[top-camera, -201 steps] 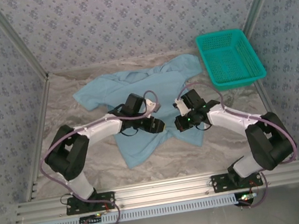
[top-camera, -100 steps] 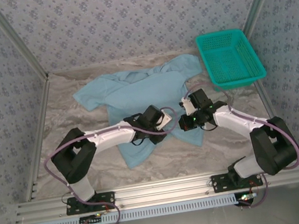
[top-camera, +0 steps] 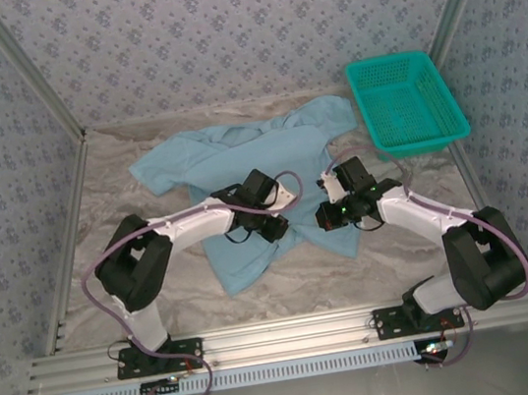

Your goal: Fold the inside-out t-shirt

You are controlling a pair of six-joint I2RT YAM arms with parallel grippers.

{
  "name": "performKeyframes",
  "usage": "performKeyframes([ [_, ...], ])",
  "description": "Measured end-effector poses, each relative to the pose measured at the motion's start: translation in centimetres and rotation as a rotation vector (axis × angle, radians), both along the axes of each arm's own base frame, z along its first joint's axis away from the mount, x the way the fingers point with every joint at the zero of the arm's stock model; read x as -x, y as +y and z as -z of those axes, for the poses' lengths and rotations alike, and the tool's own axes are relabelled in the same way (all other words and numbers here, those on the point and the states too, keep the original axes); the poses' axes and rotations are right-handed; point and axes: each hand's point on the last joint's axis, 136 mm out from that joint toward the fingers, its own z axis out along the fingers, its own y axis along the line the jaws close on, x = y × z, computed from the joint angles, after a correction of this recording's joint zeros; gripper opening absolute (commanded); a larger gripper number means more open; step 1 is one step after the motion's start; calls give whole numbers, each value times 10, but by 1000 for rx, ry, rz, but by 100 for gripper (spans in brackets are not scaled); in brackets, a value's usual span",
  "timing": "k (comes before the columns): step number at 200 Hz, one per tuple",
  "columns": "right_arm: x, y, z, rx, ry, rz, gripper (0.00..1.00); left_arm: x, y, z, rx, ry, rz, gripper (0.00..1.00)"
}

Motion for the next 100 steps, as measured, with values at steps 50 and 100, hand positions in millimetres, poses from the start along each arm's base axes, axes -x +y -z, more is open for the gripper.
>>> performKeyframes([
  [50,-1,1,0,-7,-3,2,5,1,3,6,-34,13,2,10],
  [100,0,1,1,-11,-1,3,6,0,5,13,-58,13,10,0],
])
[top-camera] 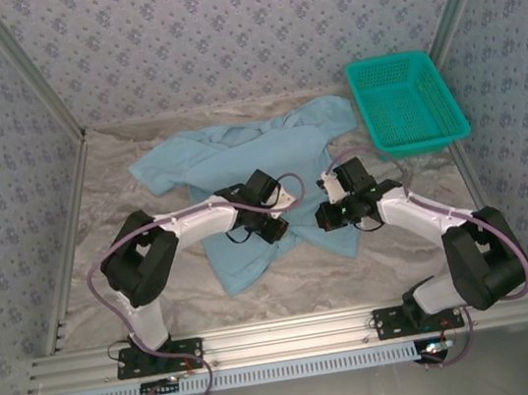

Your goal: Fold the inside-out t-shirt

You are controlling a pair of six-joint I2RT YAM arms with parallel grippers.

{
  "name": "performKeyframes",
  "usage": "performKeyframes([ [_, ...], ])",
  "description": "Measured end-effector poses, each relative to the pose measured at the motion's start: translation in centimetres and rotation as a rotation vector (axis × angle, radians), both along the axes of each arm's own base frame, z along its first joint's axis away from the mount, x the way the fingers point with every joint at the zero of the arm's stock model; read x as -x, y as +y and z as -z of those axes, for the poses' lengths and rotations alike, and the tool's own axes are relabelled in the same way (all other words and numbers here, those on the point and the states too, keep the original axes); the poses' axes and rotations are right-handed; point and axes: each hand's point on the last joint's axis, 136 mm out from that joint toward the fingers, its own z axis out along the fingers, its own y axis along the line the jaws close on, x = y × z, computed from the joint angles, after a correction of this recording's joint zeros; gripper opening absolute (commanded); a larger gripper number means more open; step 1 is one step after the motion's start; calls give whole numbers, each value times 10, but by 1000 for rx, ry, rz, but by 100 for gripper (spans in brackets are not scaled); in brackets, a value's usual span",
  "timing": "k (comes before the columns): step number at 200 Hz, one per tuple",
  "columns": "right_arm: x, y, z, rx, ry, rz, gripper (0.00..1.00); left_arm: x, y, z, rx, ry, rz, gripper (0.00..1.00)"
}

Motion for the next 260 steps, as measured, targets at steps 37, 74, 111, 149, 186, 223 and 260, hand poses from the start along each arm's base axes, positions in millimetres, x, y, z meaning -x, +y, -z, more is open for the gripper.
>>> performKeyframes([
  [37,1,0,-11,-12,-33,-1,13,-1,-1,-11,55,18,-45,0],
  [74,18,7,-53,-79,-239,-64,28,-10,16,-68,235,22,-198,0],
  [111,45,44,-72,-190,-422,-185,37,-10,16,-108,352,44,-251,0],
  [149,59,99,-63,-200,-545,-289,35,-6,18,-128,362,68,-278,0],
  [186,34,123,-40,-154,-664,-243,28,-3,21,-180,435,10,-263,0],
  [223,4,132,-9,-69,-773,-176,23,1,24,-216,491,-48,-242,0],
  [260,-20,120,14,45,-868,-85,21,2,27,-210,460,-53,-237,0],
])
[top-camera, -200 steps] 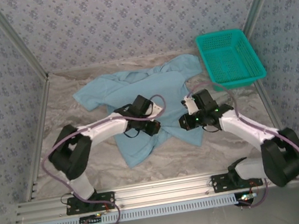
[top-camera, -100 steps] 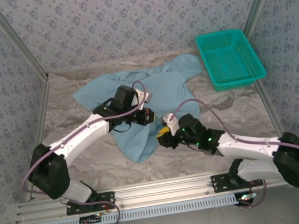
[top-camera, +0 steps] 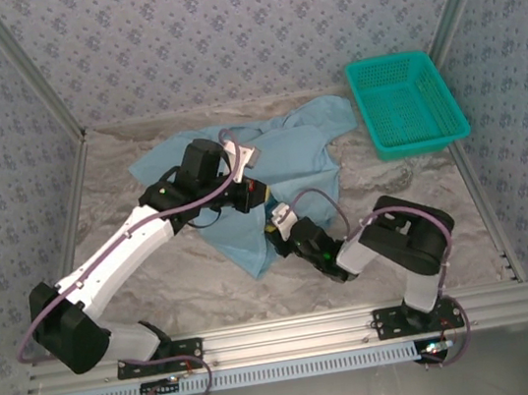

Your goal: Fold the inside-out t-shirt

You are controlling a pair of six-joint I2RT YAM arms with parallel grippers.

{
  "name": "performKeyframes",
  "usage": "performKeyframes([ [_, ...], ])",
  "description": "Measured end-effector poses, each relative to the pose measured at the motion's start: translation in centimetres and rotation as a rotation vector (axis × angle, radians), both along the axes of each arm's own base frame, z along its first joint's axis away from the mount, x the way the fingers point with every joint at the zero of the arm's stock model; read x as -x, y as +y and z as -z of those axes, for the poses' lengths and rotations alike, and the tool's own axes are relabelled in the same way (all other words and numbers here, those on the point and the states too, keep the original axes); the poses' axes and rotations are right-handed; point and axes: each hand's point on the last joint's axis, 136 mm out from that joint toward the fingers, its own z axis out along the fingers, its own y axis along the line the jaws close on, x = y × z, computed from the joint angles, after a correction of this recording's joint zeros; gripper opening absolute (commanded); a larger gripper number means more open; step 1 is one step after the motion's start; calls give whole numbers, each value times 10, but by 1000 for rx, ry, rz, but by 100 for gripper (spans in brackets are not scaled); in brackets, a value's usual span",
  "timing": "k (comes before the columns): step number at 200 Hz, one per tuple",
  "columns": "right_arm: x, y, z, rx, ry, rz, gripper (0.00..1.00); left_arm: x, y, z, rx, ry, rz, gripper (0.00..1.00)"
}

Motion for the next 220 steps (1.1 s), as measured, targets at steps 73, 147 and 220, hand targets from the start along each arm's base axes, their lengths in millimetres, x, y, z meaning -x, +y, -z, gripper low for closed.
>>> performKeyframes([
  [73,-20,8,-9,71,-115,80,19,-3,2,-2,-8,11,-29,0],
  [147,-44,9,13,132,-49,127,17,1,-5,-28,61,-25,1,0],
  [220,-73,-7,14,98,14,209,17,17,-12,-37,89,-36,62,0],
])
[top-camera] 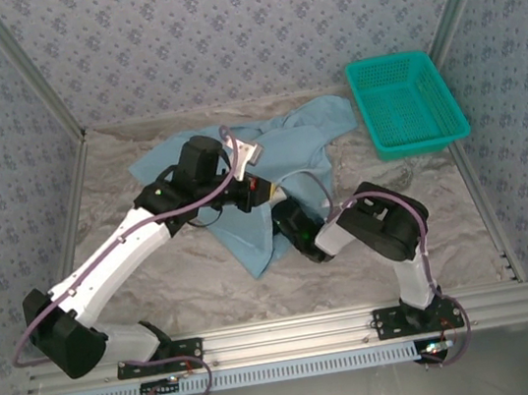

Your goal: Fold the inside-out t-shirt

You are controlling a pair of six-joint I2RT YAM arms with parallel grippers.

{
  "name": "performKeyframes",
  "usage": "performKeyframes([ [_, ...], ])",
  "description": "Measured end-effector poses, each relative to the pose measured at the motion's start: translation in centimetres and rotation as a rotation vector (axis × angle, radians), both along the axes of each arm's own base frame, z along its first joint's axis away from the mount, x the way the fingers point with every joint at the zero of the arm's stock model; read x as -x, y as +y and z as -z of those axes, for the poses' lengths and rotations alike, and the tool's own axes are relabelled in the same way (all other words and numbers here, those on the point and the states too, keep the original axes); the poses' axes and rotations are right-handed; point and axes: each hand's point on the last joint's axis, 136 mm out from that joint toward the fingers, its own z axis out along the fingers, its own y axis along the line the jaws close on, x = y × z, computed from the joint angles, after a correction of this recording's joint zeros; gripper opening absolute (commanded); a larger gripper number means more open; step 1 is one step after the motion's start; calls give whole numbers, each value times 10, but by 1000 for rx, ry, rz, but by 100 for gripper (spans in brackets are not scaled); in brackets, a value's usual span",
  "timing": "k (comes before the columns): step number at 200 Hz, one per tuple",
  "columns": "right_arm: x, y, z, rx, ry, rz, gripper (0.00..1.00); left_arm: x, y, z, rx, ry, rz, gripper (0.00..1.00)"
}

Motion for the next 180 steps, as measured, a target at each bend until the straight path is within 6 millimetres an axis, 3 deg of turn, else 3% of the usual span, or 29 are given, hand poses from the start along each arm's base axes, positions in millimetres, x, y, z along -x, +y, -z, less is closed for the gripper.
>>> performKeyframes([
  [24,-3,5,-2,-2,9,1,19,6,-4,-22,65,-42,21,0],
  [50,-11,22,-11,-34,2,-8,23,25,-22,-47,132,-87,93,0],
  [96,-45,30,-19,-83,20,32,26,54,-42,-90,222,-166,195,0],
  [120,-59,36,-17,-94,43,50,27,59,-50,-92,230,-177,220,0],
  [144,-66,37,-10,-106,93,72,29,64,-63,-79,206,-161,254,0],
  [180,-81,15,0,-115,184,157,32,82,-84,-61,182,-140,330,0],
])
